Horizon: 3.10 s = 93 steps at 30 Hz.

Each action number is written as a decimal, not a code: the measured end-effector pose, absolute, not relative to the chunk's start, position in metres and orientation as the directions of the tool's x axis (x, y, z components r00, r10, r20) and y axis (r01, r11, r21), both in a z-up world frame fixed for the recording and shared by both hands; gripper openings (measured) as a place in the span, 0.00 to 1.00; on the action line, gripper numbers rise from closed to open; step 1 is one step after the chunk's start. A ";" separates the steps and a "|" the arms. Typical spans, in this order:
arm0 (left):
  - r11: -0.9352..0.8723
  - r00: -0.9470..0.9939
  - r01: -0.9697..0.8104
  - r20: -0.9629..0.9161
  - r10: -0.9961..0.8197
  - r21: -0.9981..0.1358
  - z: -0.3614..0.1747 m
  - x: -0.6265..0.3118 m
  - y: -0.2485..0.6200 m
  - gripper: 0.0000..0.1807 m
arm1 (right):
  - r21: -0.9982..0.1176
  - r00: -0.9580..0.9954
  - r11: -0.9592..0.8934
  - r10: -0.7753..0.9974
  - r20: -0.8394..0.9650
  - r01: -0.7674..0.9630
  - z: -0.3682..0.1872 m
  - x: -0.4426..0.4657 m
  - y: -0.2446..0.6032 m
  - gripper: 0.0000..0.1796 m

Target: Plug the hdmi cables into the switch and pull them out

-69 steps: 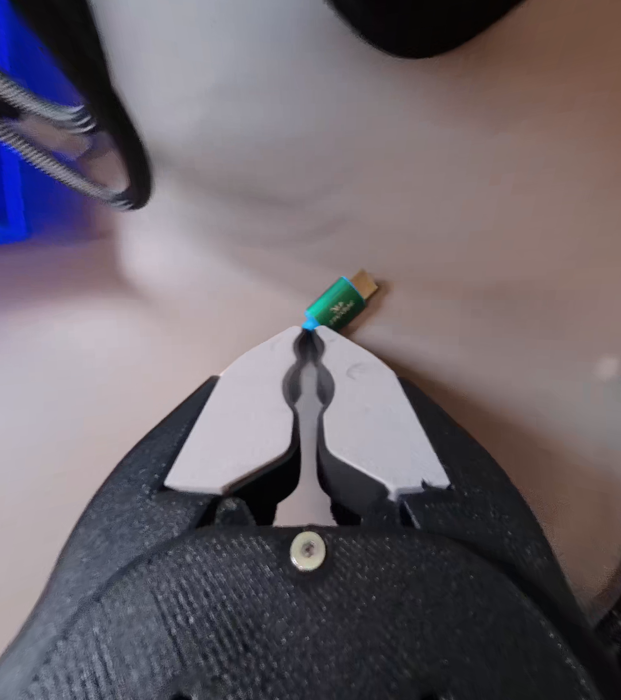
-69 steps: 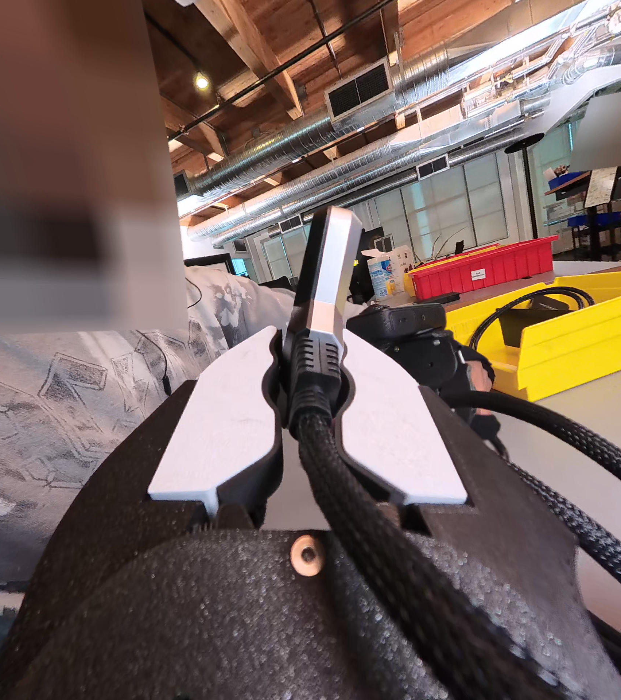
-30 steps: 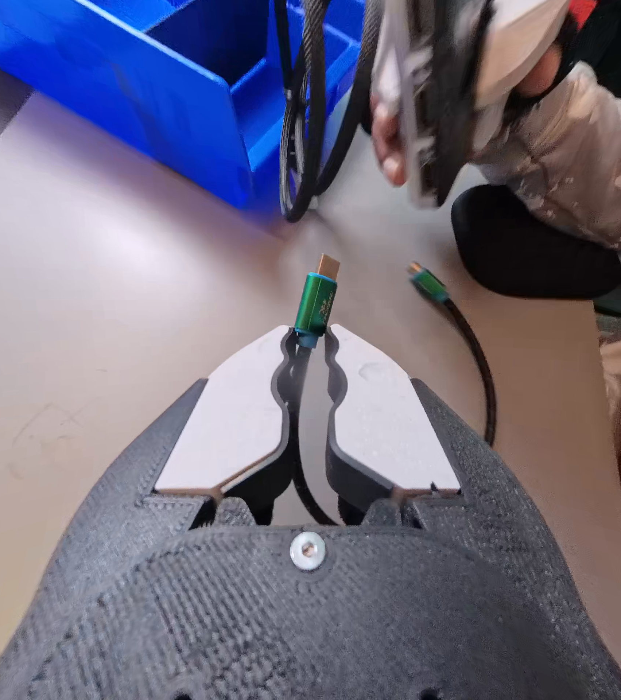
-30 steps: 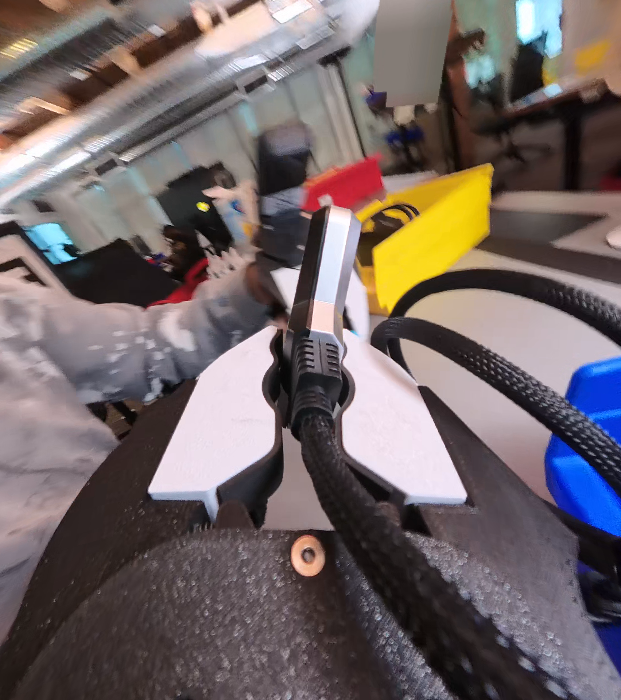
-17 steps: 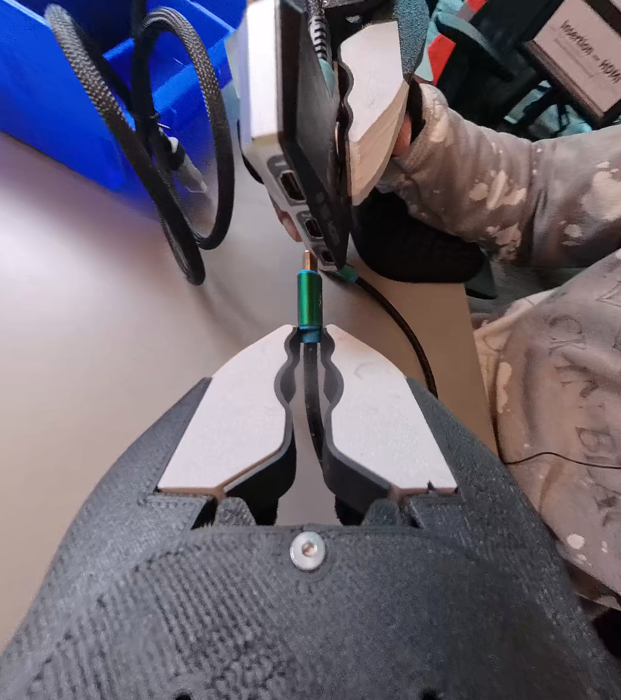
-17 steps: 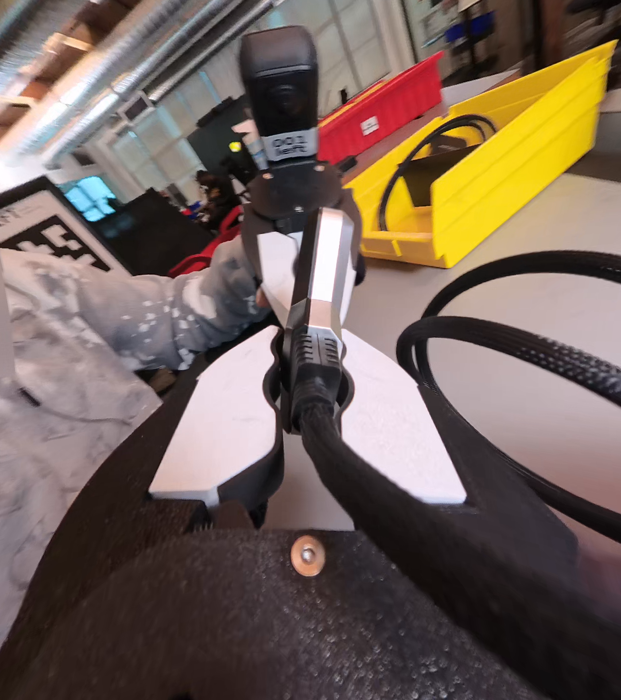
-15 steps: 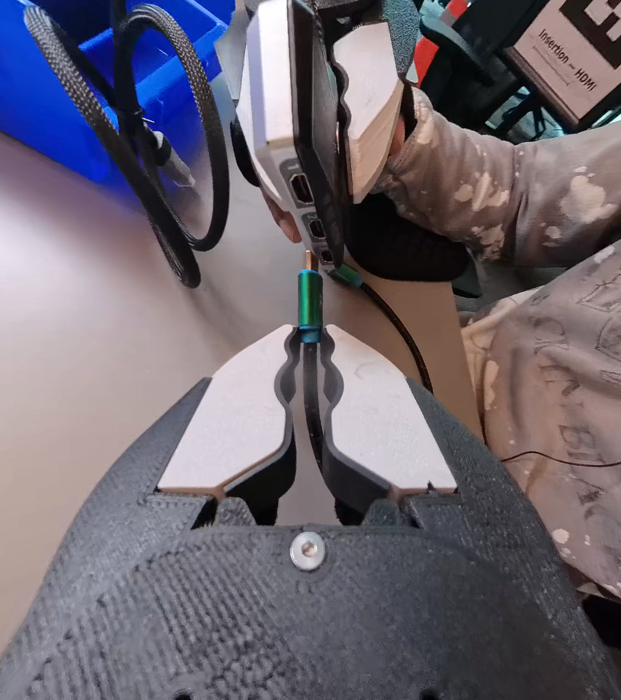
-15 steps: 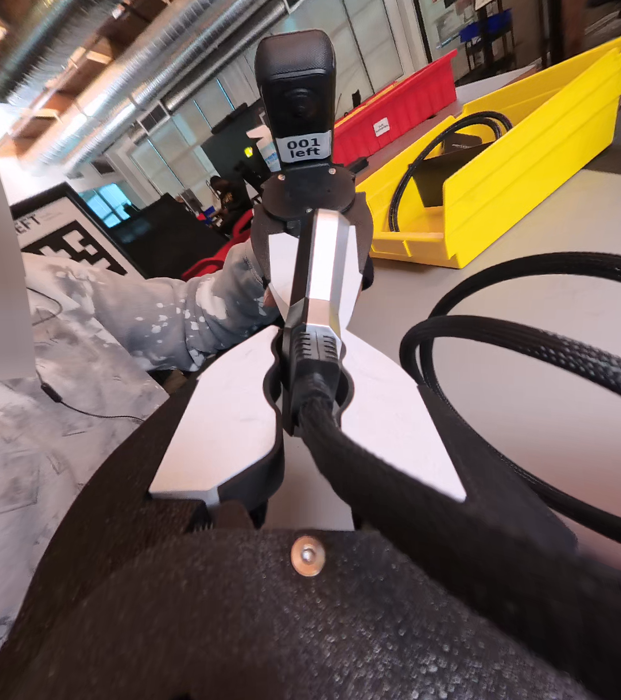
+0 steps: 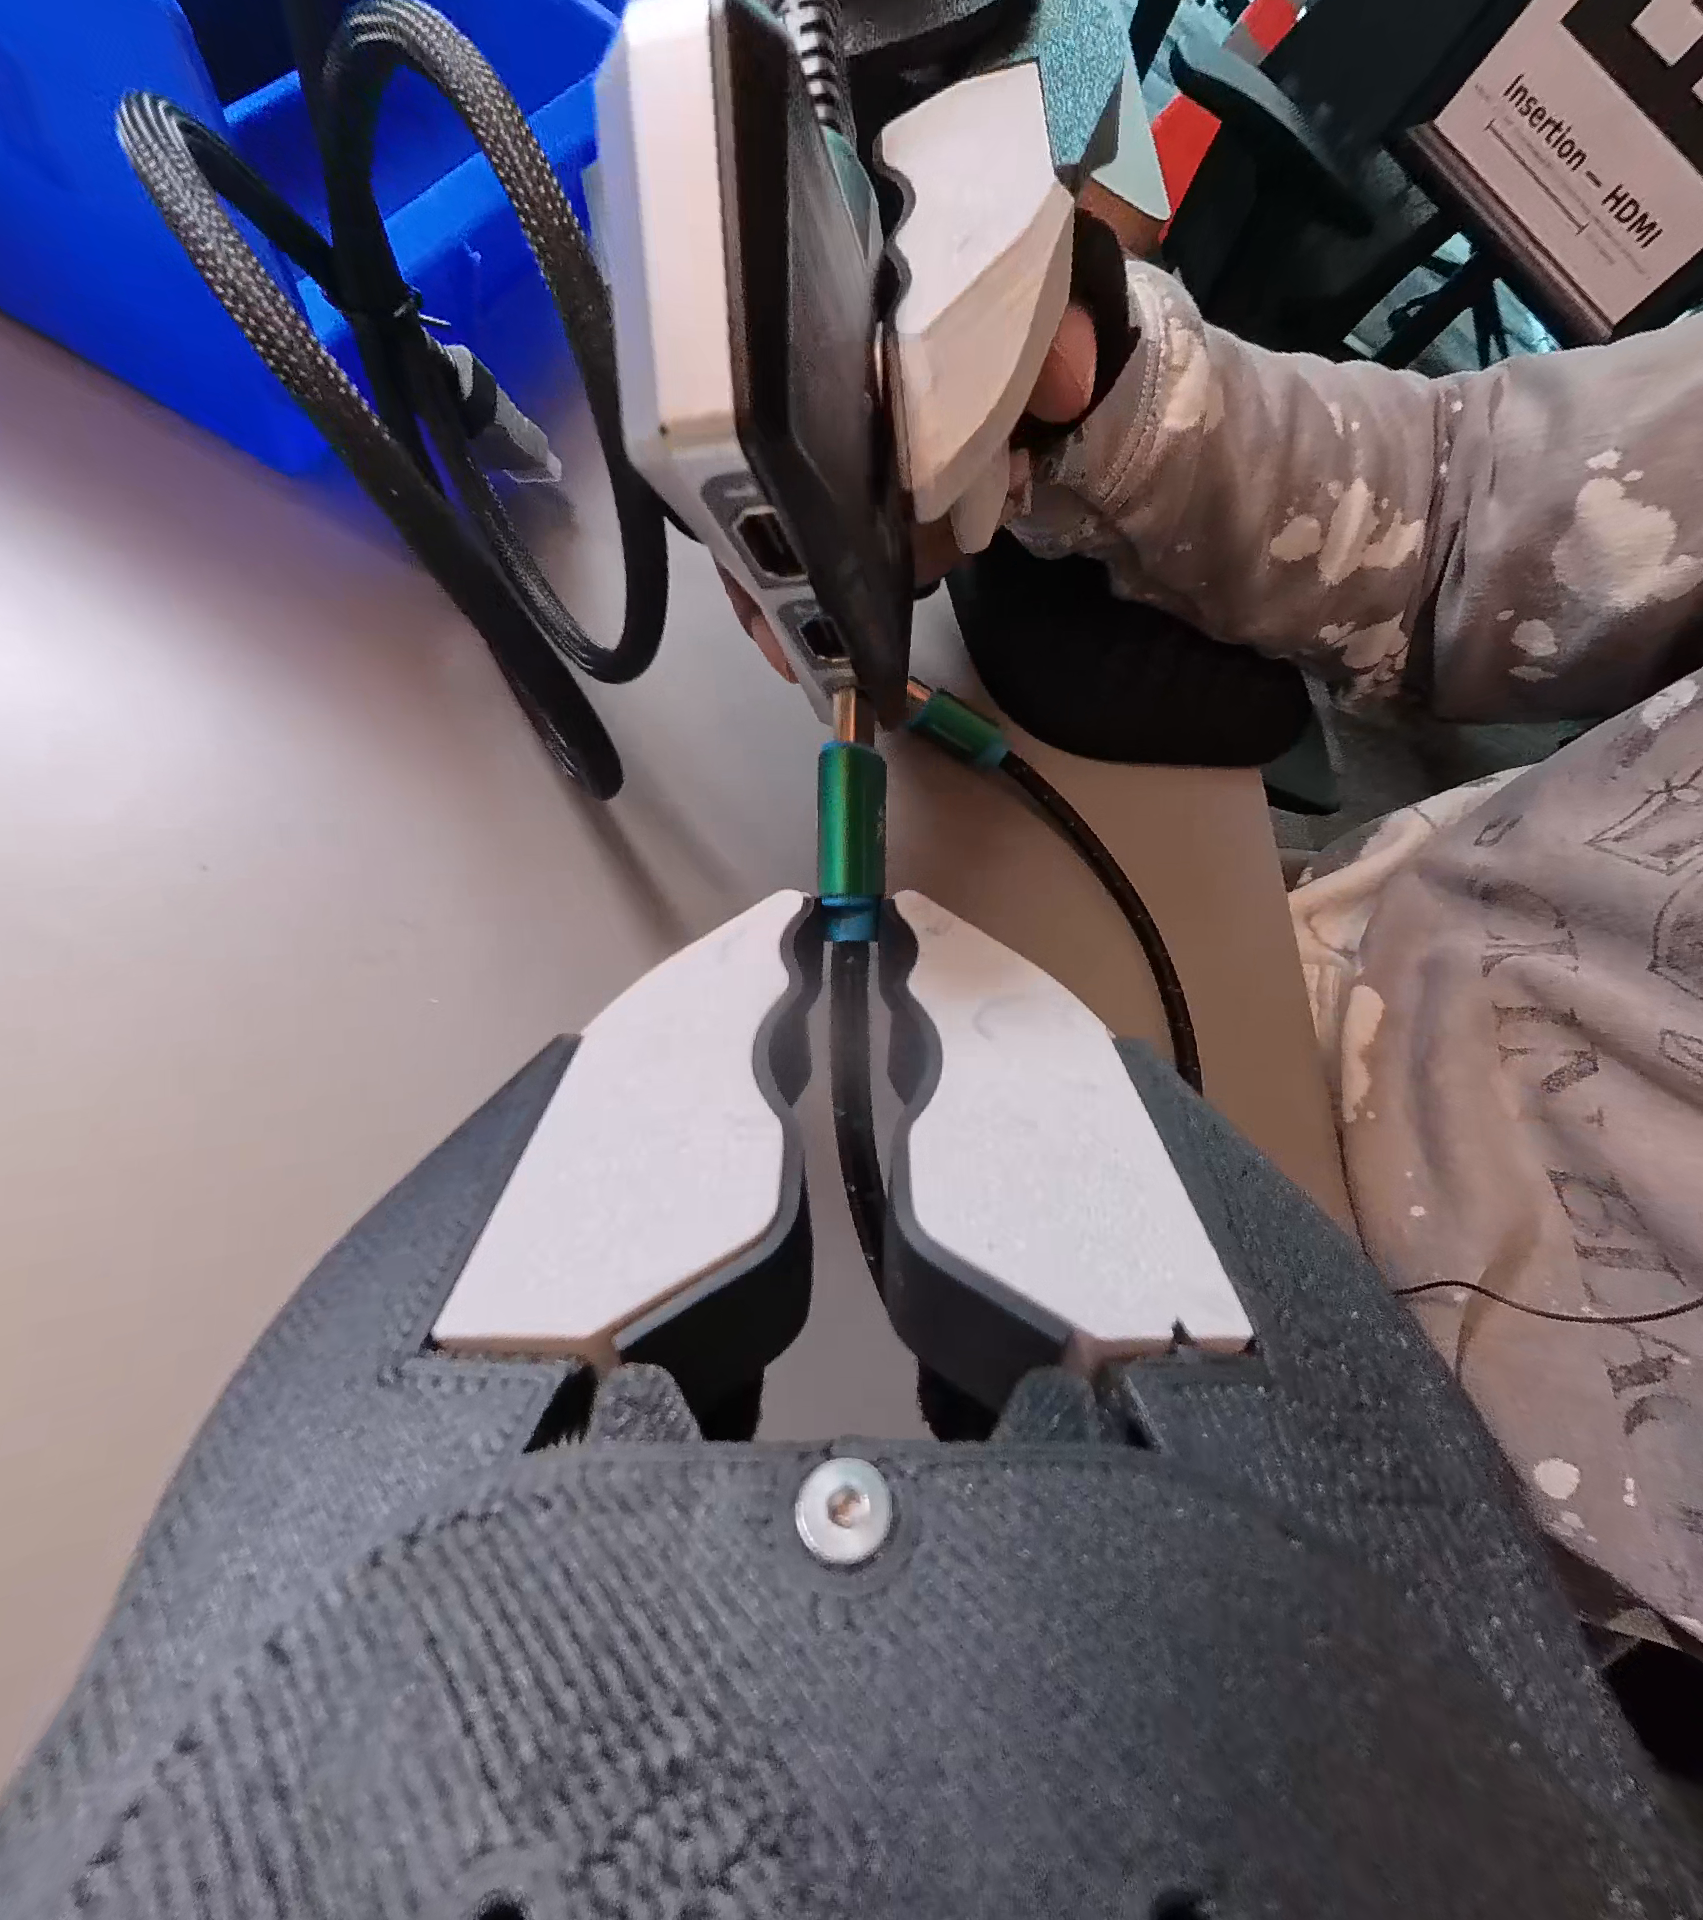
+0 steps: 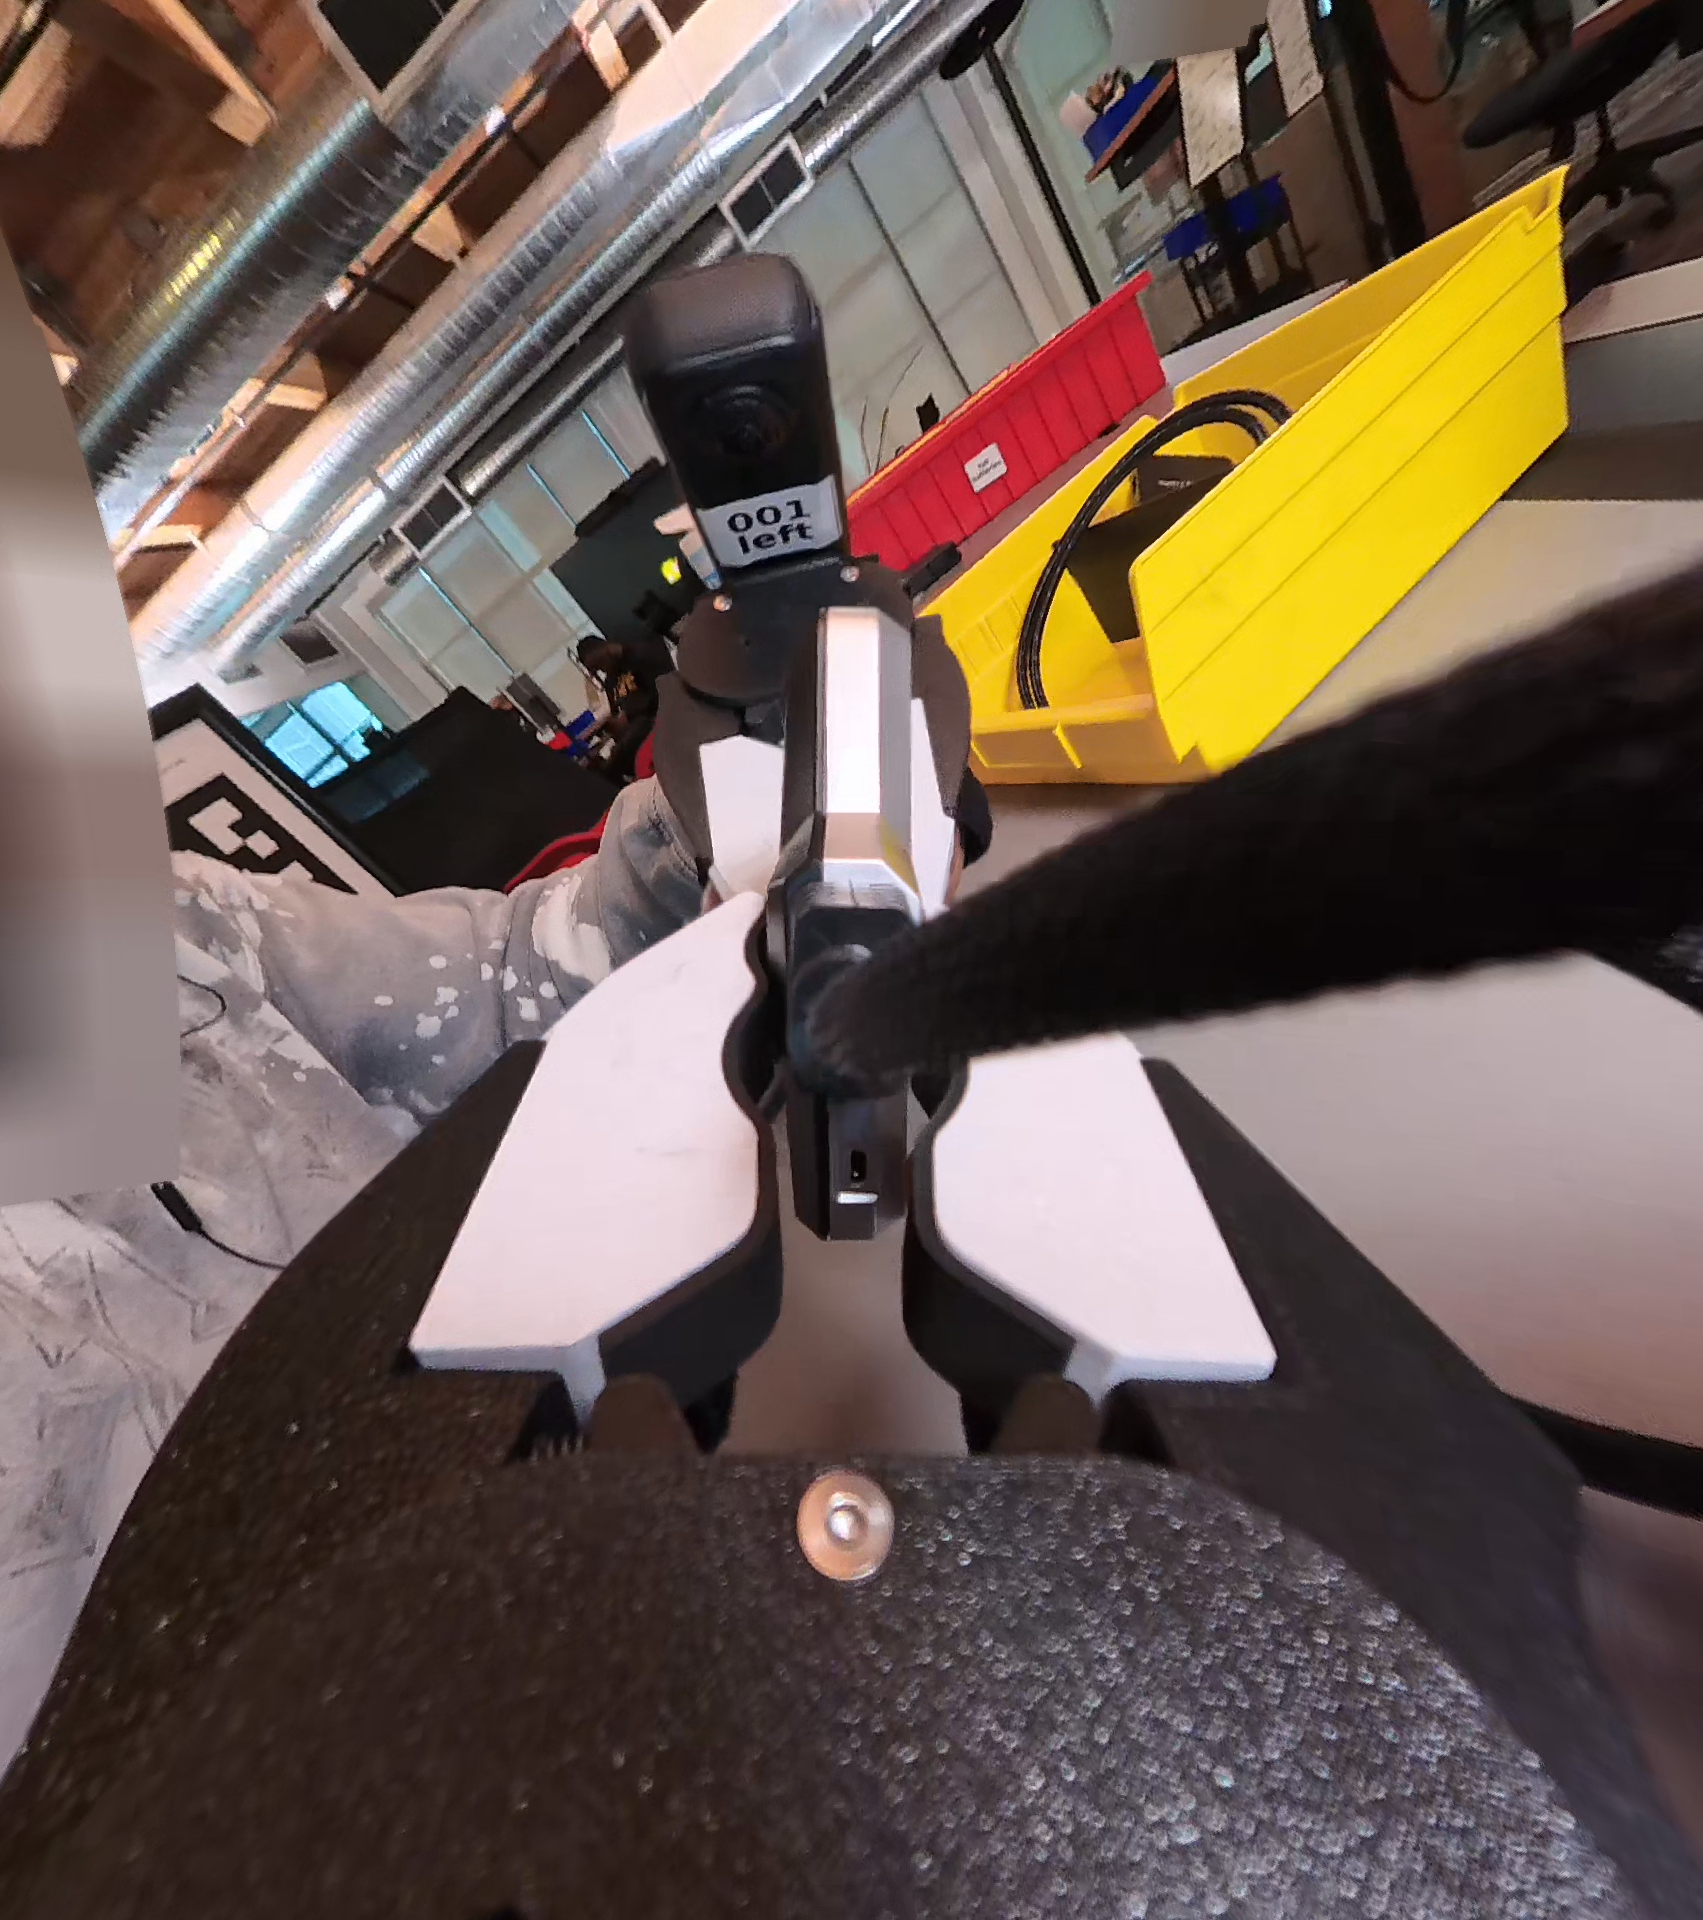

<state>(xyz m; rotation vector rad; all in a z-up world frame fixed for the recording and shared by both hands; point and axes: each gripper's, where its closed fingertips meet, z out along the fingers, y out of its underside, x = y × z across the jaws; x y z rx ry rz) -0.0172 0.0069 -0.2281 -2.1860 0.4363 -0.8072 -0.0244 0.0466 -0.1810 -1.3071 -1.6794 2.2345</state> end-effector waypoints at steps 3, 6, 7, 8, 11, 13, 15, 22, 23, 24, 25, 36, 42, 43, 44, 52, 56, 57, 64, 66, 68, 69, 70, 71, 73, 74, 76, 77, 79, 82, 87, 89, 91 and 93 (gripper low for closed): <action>-0.640 0.762 -0.057 0.381 -0.523 -0.766 -0.225 -0.019 0.010 0.06 | -0.782 -0.618 -0.460 0.486 -0.618 0.421 -0.178 -0.027 0.050 0.12; -0.631 0.787 -0.102 0.326 -0.524 -0.769 -0.227 -0.019 0.010 0.06 | -0.761 -0.597 -0.477 0.478 -0.644 0.439 -0.179 -0.030 0.050 0.12; -0.636 0.795 -0.124 0.307 -0.523 -0.762 -0.229 -0.019 0.010 0.06 | -0.760 -0.594 -0.475 0.480 -0.646 0.443 -0.181 -0.030 0.049 0.12; -0.638 0.797 -0.138 0.298 -0.526 -0.757 -0.231 -0.018 0.009 0.06 | -0.759 -0.593 -0.474 0.478 -0.648 0.446 -0.181 -0.030 0.048 0.12; -0.631 0.778 -0.103 0.333 -0.533 -0.769 -0.227 -0.018 0.008 0.06 | -0.750 -0.598 -0.486 0.461 -0.655 0.448 -0.179 -0.029 0.048 0.12; -0.629 0.752 -0.073 0.372 -0.544 -0.774 -0.224 -0.018 0.007 0.06 | -0.748 -0.597 -0.484 0.457 -0.659 0.455 -0.181 -0.029 0.046 0.12; -0.628 0.742 -0.055 0.389 -0.546 -0.776 -0.224 -0.019 0.007 0.06 | -0.741 -0.597 -0.501 0.450 -0.664 0.447 -0.180 -0.030 0.046 0.12; -0.585 0.663 0.141 0.515 -0.543 -0.799 -0.204 -0.027 0.012 0.06 | -0.687 -0.586 -0.635 0.422 -0.691 0.353 -0.167 -0.037 0.056 0.12; -0.572 0.652 0.162 0.523 -0.549 -0.804 -0.200 -0.027 0.013 0.06 | -0.669 -0.585 -0.660 0.409 -0.701 0.341 -0.164 -0.038 0.057 0.12; -0.557 0.640 0.184 0.529 -0.557 -0.810 -0.195 -0.027 0.013 0.06 | -0.653 -0.587 -0.682 0.394 -0.707 0.328 -0.161 -0.039 0.058 0.12; -0.544 0.632 0.203 0.533 -0.563 -0.814 -0.191 -0.028 0.013 0.06 | -0.648 -0.588 -0.695 0.394 -0.706 0.312 -0.159 -0.039 0.059 0.12; -0.493 0.667 0.178 0.473 -0.576 -0.852 -0.188 -0.024 0.018 0.06 | -0.639 -0.583 -0.727 0.414 -0.699 0.250 -0.151 -0.040 0.063 0.12; -0.501 0.632 0.206 0.505 -0.588 -0.841 -0.188 -0.024 0.017 0.06 | -0.712 -0.592 -0.622 0.454 -0.666 0.325 -0.155 -0.034 0.057 0.12; -0.499 0.629 0.210 0.507 -0.589 -0.841 -0.186 -0.026 0.016 0.06 | -0.739 -0.603 -0.577 0.466 -0.648 0.349 -0.158 -0.031 0.054 0.12; -0.498 0.624 0.217 0.511 -0.591 -0.840 -0.185 -0.028 0.015 0.06 | -0.762 -0.616 -0.528 0.473 -0.630 0.374 -0.161 -0.028 0.049 0.13; -0.552 0.586 0.148 0.522 -0.620 -0.821 -0.195 -0.024 0.004 0.06 | -0.813 -0.653 -0.381 0.486 -0.581 0.440 -0.177 -0.019 0.035 0.12; -0.537 0.579 0.183 0.532 -0.618 -0.824 -0.189 -0.025 0.006 0.06 | -0.798 -0.647 -0.438 0.476 -0.596 0.413 -0.173 -0.023 0.038 0.12; -0.531 0.583 0.203 0.537 -0.610 -0.823 -0.187 -0.027 0.007 0.06 | -0.792 -0.641 -0.458 0.476 -0.602 0.403 -0.172 -0.024 0.039 0.12; -0.488 0.600 0.243 0.525 -0.603 -0.838 -0.179 -0.033 0.010 0.06 | -0.765 -0.626 -0.537 0.470 -0.622 0.357 -0.166 -0.030 0.040 0.12; -0.489 0.599 0.248 0.529 -0.601 -0.836 -0.179 -0.034 0.010 0.06 | -0.764 -0.620 -0.542 0.477 -0.623 0.351 -0.167 -0.032 0.038 0.12; -0.505 0.601 0.202 0.513 -0.613 -0.839 -0.182 -0.029 0.007 0.06 | -0.770 -0.630 -0.525 0.471 -0.618 0.363 -0.168 -0.029 0.035 0.12; -0.501 0.610 0.184 0.498 -0.617 -0.846 -0.181 -0.028 0.006 0.06 | -0.773 -0.636 -0.521 0.468 -0.613 0.362 -0.166 -0.028 0.034 0.12; -0.498 0.614 0.170 0.487 -0.622 -0.850 -0.180 -0.028 0.005 0.06 | -0.776 -0.640 -0.516 0.468 -0.609 0.361 -0.165 -0.028 0.033 0.12; -0.497 0.612 0.167 0.485 -0.625 -0.851 -0.179 -0.028 0.004 0.06 | -0.782 -0.640 -0.510 0.475 -0.604 0.359 -0.164 -0.028 0.032 0.12; -0.509 0.605 0.174 0.500 -0.620 -0.843 -0.180 -0.030 0.003 0.06 | -0.788 -0.630 -0.501 0.494 -0.599 0.357 -0.166 -0.030 0.032 0.12; -0.507 0.607 0.180 0.500 -0.617 -0.843 -0.182 -0.031 0.004 0.06 | -0.790 -0.626 -0.499 0.500 -0.598 0.357 -0.167 -0.030 0.033 0.12; -0.503 0.602 0.187 0.503 -0.620 -0.844 -0.184 -0.032 0.005 0.06 | -0.799 -0.625 -0.478 0.511 -0.590 0.364 -0.168 -0.029 0.033 0.12; -0.506 0.602 0.191 0.508 -0.616 -0.841 -0.185 -0.033 0.006 0.06 | -0.809 -0.625 -0.460 0.523 -0.580 0.366 -0.169 -0.029 0.033 0.12; -0.504 0.605 0.190 0.505 -0.616 -0.842 -0.187 -0.034 0.006 0.06 | -0.825 -0.628 -0.436 0.541 -0.559 0.359 -0.169 -0.028 0.035 0.12; -0.503 0.635 0.144 0.470 -0.614 -0.852 -0.192 -0.036 0.005 0.06 | -0.820 -0.624 -0.475 0.547 -0.558 0.318 -0.160 -0.027 0.048 0.14; -0.497 0.649 0.115 0.443 -0.619 -0.860 -0.197 -0.033 0.007 0.06 | -0.859 -0.632 -0.408 0.587 -0.505 0.308 -0.163 -0.023 0.048 0.12; -0.482 0.658 0.128 0.437 -0.613 -0.867 -0.194 -0.034 0.009 0.07 | -0.871 -0.638 -0.383 0.596 -0.488 0.308 -0.165 -0.022 0.047 0.12; -0.460 0.672 0.145 0.428 -0.604 -0.876 -0.184 -0.042 0.007 0.10 | -0.875 -0.653 -0.379 0.587 -0.479 0.301 -0.162 -0.020 0.046 0.12; -0.436 0.765 0.099 0.349 -0.541 -0.894 -0.174 -0.067 0.001 0.12 | -0.876 -0.671 -0.391 0.572 -0.473 0.284 -0.155 -0.016 0.047 0.12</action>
